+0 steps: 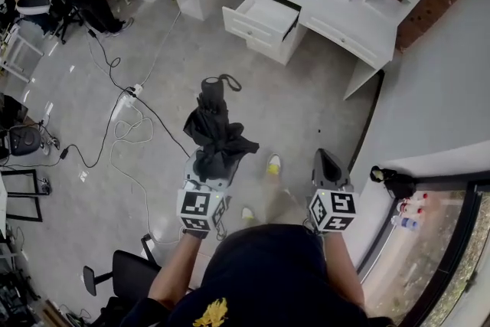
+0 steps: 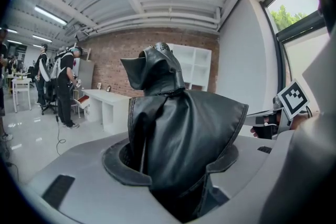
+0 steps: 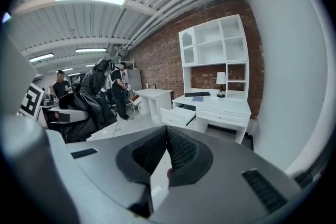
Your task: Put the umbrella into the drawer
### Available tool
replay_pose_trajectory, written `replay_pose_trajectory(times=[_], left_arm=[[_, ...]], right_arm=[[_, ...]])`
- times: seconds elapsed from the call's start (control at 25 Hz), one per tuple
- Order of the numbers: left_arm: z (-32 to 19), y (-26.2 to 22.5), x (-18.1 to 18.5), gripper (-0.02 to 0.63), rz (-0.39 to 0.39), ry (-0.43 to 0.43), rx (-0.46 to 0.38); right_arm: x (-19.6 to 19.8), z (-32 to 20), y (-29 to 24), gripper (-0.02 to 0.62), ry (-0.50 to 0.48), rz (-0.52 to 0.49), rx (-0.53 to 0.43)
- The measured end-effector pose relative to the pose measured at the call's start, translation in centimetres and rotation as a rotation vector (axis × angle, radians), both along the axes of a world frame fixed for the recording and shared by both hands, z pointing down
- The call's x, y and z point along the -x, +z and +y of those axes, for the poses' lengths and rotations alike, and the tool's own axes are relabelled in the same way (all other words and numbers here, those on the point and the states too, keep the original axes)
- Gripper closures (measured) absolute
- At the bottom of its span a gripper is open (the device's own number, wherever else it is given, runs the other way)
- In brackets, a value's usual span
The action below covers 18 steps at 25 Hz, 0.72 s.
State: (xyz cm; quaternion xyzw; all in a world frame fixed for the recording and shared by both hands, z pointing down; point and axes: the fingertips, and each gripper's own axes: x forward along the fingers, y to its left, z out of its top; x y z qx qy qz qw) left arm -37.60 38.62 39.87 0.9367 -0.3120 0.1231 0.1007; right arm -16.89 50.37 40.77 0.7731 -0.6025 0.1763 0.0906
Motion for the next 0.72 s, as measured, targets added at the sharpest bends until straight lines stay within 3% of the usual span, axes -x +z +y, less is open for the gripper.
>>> replay_pose_trajectory(times=[0.16, 0.48, 0.72], left_arm=[[-4.8, 0.5, -3.8, 0.336, -0.021, -0.017, -0.012], [-16.7, -0.5, -13.0, 0.336, -0.067, -0.087, 0.020], [-22.3, -1.2, -20.0, 0.336, -0.068, -0.117, 0.008]], right_arm=[[-4.6, -4.3, 1.3, 0.597, 0.021, -0.010, 0.007], [-14.4, -17.1, 0.3, 0.597, -0.079, -0.006, -0.012], [-21.2, -23.8, 0.0, 0.597, -0.139, 0.007, -0.023]])
